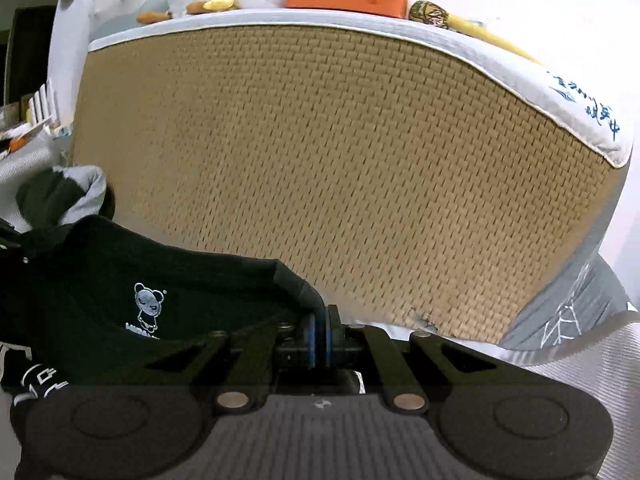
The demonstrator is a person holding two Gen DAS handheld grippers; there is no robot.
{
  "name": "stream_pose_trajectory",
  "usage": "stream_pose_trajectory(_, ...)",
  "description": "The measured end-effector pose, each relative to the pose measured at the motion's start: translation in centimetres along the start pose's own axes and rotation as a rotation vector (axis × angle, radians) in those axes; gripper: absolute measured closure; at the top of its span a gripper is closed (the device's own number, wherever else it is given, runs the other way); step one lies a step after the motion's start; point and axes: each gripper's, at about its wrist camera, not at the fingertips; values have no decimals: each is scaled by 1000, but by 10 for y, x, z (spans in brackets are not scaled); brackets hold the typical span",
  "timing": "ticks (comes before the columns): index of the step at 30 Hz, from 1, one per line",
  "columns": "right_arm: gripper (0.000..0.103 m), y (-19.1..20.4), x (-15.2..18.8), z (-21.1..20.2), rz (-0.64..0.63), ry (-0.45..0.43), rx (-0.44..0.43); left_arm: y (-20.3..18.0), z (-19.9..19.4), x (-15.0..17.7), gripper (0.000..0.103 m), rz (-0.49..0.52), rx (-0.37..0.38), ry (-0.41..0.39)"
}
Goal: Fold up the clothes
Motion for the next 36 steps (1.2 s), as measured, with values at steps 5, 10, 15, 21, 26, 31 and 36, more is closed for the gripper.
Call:
stream_pose_trajectory(5,98,-11,-11,19,73,-4,-24,9,18,-16,95,-11,-25,-15)
stream_pose_trajectory(10,98,-11,-28,45,81,-11,-14,15,39,-34,95,-4,-73,-23)
stream_pose_trajectory(15,98,-7,-43,74,76,-19,1,28,60,-51,95,-24,-130,-28)
stream_pose_trajectory(21,98,-4,-52,111,95,1,10,40,95,-67,95,-65,-178,-27)
stream_pose_trajectory(26,98,-7,-56,137,72,15,46,42,120,-77,95,-59,-207,-27)
stream_pose_trajectory(31,98,-20,-59,164,85,35,79,39,141,-95,95,-7,-220,-29)
stream_pose_trajectory(36,98,-34,-71,185,100,51,164,31,165,-120,95,43,-237,-38)
Point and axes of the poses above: each gripper's, at about its wrist camera, not at the fingertips, and z roughly the way its jaws point, y to its left, x to its underside, and after that the axes turned 3 degrees about y, right-handed
